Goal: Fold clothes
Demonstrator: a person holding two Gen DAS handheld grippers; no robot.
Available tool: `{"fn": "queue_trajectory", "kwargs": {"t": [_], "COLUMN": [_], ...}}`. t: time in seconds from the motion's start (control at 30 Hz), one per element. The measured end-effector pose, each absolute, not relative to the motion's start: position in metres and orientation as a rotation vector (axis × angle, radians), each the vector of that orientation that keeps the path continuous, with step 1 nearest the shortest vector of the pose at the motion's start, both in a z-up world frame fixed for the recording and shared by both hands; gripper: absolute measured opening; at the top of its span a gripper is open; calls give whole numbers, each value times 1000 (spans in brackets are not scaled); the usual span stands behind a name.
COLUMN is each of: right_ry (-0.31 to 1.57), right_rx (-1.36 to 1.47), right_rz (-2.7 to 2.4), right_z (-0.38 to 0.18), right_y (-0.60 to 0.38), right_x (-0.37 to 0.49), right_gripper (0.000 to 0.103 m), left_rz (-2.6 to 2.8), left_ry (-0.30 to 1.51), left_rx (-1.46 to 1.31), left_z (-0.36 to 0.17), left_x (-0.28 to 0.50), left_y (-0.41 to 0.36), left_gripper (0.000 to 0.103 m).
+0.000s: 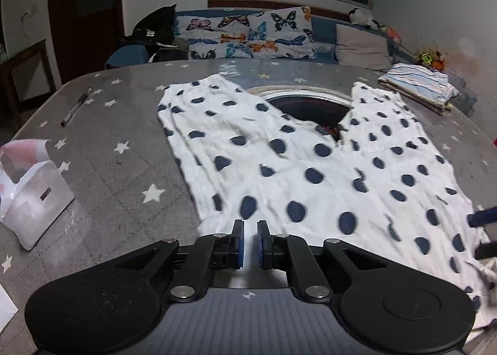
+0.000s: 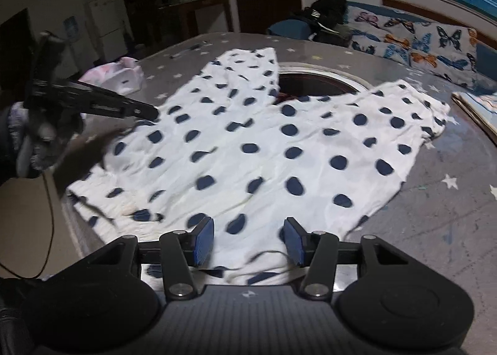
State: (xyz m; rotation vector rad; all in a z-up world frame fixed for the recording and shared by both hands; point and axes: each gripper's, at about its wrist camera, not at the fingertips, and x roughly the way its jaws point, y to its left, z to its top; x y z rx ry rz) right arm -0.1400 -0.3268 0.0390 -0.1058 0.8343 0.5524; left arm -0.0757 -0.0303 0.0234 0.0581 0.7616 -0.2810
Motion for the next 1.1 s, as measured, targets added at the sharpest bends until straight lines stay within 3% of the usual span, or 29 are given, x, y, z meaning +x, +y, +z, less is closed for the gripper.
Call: {"fn": "queue_trajectory", "kwargs": {"t": [0.67, 1.0, 1.1], "right_ry": [794, 811, 824], "right_rx": [-97, -86, -93], "right_rz": [336, 267, 252], "right_z": [48, 31, 23], "right_y": [-381, -401, -405], "right_x": [-48, 33, 54], "right_gripper": [49, 48, 43], "left_rz": [-811, -987, -1022], "left_ry": [752, 802, 822], "left_rx": [117, 88, 80], "left_z": [25, 9, 5], "left_x": [-111, -106, -104], "left_y": [-178, -204, -206], "left_gripper": [13, 13, 13]}}
